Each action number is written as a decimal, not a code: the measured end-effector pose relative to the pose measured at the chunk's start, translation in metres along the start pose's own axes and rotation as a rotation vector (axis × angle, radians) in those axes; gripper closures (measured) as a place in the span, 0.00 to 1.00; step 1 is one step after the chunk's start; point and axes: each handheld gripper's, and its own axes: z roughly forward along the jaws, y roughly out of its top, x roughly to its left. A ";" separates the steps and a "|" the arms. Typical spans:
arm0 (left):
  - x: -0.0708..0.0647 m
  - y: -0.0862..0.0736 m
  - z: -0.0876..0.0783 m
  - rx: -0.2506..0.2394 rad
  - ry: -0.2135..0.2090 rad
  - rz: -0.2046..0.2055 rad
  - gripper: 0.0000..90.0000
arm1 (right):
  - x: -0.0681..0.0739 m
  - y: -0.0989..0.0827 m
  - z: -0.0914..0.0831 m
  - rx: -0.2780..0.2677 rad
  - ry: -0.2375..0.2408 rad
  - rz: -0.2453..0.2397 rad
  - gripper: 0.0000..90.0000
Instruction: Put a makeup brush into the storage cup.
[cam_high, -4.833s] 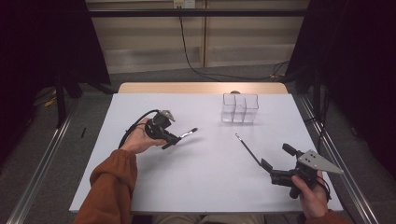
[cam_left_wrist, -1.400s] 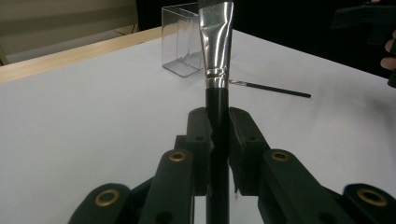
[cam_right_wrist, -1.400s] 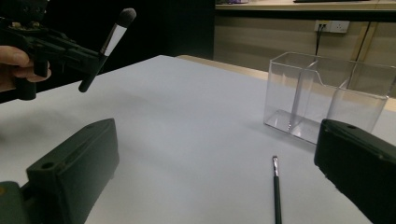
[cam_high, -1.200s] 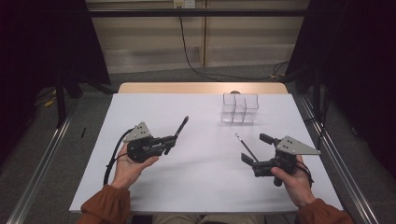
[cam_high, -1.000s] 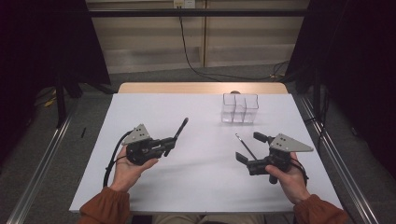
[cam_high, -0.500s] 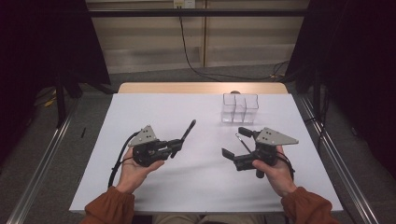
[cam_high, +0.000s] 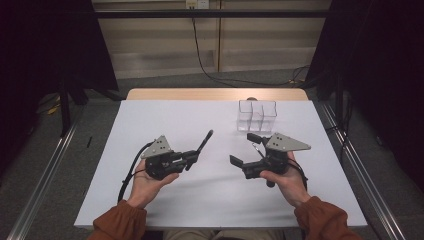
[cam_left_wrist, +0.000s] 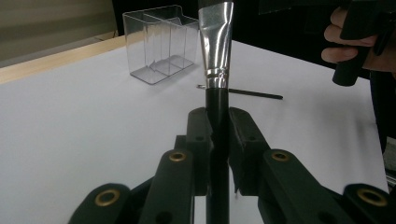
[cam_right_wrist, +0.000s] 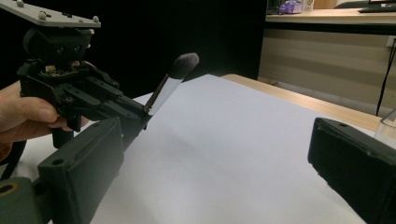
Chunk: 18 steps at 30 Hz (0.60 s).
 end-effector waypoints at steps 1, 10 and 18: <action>-0.001 0.000 0.000 0.002 0.000 0.001 0.89 | 0.000 0.001 0.001 0.004 0.005 0.003 0.04; -0.001 0.001 0.004 -0.010 -0.002 0.000 0.89 | 0.002 0.006 0.015 0.013 0.046 0.043 0.07; -0.002 0.004 0.012 -0.016 -0.007 0.006 0.89 | 0.007 0.009 0.029 0.042 0.091 0.041 0.10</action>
